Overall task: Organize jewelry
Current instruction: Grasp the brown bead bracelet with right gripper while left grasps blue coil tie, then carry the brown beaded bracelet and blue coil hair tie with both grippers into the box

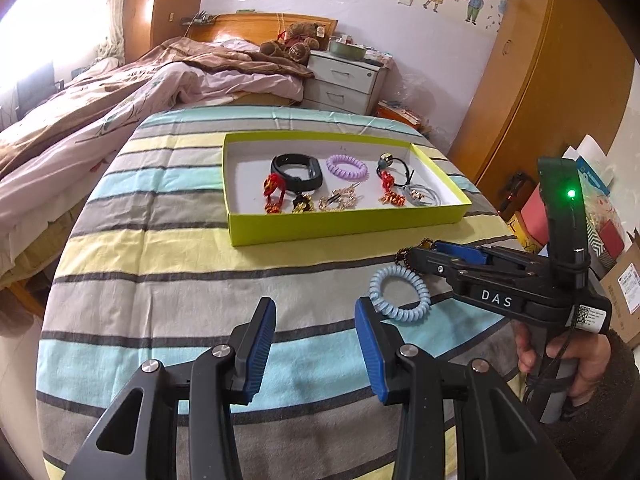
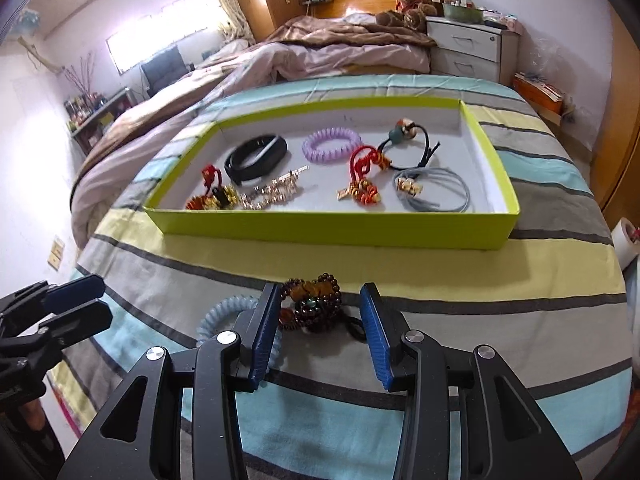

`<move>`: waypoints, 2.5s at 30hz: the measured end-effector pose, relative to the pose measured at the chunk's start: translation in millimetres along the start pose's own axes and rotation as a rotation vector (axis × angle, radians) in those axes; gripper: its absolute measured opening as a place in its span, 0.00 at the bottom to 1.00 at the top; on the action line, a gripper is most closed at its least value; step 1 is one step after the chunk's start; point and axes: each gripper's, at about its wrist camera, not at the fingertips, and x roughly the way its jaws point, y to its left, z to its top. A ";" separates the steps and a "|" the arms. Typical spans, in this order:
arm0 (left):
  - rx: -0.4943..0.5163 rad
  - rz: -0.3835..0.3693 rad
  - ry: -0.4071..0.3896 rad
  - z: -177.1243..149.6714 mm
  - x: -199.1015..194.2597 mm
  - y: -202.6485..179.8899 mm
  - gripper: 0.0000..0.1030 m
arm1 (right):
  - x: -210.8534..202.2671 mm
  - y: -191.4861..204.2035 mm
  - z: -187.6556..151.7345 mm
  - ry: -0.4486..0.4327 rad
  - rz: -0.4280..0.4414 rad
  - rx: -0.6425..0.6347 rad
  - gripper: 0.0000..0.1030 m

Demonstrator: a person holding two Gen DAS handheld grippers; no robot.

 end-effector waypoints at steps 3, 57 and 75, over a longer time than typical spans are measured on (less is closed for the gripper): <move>-0.001 -0.005 0.006 -1.7 1.8 0.4 0.40 | -0.3 0.2 0.0 0.000 -0.009 -0.005 0.41; 0.272 0.063 0.140 14.1 77.0 -72.7 0.09 | -55.9 -27.8 -20.1 -0.134 0.009 0.066 0.20; 0.192 0.053 0.030 38.7 37.7 -64.1 0.09 | -73.8 -21.9 -8.3 -0.179 -0.006 0.061 0.20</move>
